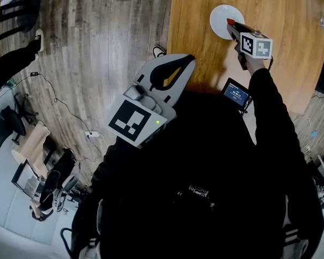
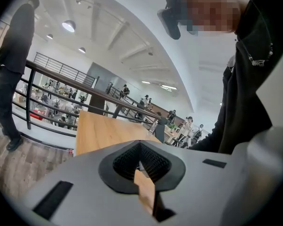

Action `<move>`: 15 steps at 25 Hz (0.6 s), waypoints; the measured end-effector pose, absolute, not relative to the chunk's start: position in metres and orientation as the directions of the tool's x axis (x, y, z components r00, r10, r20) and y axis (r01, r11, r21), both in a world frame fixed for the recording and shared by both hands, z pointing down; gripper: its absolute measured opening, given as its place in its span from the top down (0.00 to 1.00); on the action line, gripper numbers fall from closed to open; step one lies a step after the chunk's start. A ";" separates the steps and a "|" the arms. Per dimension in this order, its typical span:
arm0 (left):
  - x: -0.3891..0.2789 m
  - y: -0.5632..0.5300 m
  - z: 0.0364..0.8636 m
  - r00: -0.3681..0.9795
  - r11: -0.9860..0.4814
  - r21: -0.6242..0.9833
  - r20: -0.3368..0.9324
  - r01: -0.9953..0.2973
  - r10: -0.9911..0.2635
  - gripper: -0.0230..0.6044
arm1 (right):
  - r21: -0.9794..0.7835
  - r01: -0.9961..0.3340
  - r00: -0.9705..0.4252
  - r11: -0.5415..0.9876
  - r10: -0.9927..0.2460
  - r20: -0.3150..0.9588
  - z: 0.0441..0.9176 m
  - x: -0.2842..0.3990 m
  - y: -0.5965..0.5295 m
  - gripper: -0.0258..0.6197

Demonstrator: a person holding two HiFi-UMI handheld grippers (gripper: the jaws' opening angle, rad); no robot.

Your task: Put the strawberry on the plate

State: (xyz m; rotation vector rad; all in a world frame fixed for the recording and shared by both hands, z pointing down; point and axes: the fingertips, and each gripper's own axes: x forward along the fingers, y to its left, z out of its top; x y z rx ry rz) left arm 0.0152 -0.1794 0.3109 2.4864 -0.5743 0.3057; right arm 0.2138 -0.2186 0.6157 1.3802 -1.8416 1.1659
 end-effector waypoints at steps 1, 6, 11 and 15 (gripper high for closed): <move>0.015 -0.184 0.308 0.887 -0.755 0.474 0.328 -0.453 -0.326 0.97 | -0.309 -0.947 -0.311 0.081 -0.463 0.830 0.615 0.214 -0.219 0.74; 0.006 -0.200 0.308 0.913 -0.785 0.481 0.306 -0.392 -0.268 0.97 | -0.333 -0.942 -0.282 -0.033 -0.461 0.842 0.625 0.207 -0.219 0.74; 0.007 -0.194 0.328 0.931 -0.816 0.476 0.310 -0.328 -0.194 0.97 | -0.310 -0.944 -0.228 -0.116 -0.450 0.863 0.657 0.217 -0.202 0.74; -0.016 -0.218 0.344 0.944 -0.824 0.486 0.283 -0.293 -0.169 0.97 | -0.246 -0.959 -0.168 -0.140 -0.419 0.892 0.684 0.211 -0.211 0.74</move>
